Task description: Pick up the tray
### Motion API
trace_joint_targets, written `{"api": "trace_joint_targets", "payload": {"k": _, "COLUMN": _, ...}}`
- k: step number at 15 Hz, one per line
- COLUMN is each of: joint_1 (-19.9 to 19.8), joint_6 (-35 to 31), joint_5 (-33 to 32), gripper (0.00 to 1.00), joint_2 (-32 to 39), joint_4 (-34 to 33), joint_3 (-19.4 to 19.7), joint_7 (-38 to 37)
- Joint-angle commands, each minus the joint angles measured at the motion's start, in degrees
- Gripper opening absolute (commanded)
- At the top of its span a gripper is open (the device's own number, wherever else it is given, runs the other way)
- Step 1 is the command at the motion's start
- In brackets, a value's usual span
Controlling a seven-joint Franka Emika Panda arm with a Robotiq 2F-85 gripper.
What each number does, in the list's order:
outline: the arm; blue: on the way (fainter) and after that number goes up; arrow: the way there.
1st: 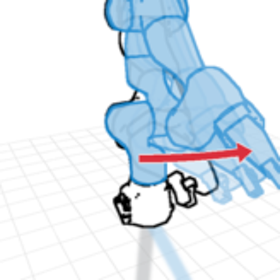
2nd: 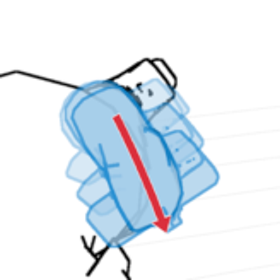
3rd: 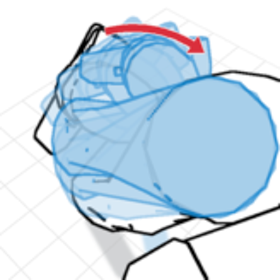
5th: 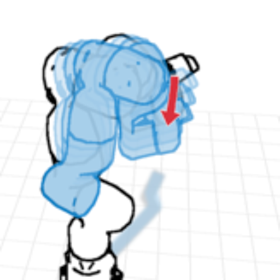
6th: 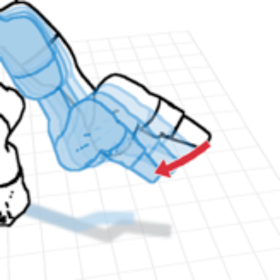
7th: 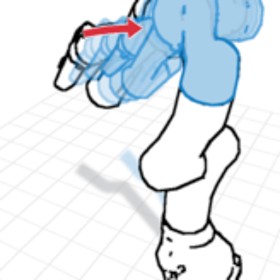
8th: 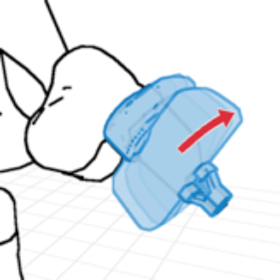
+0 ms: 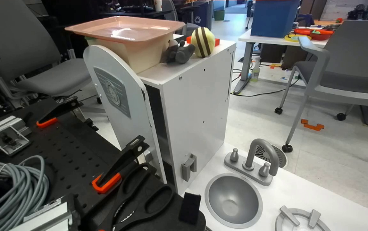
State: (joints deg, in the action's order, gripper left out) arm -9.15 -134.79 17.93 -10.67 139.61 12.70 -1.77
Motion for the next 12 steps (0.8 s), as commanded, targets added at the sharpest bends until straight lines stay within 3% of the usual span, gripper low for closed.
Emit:
{"api": "trace_joint_targets", "payload": {"k": 1, "joint_1": -0.7, "joint_6": 0.9, "joint_5": 2.8, "gripper": 1.0, "joint_2": 0.2, "joint_4": 0.0, "joint_3": 1.5, "joint_7": 2.8}}
{"api": "trace_joint_targets", "payload": {"k": 12, "joint_1": -0.2, "joint_6": 0.4, "joint_5": 9.7, "gripper": 1.0, "joint_2": 4.2, "joint_4": -0.7, "joint_3": 1.8, "joint_7": 12.1}}
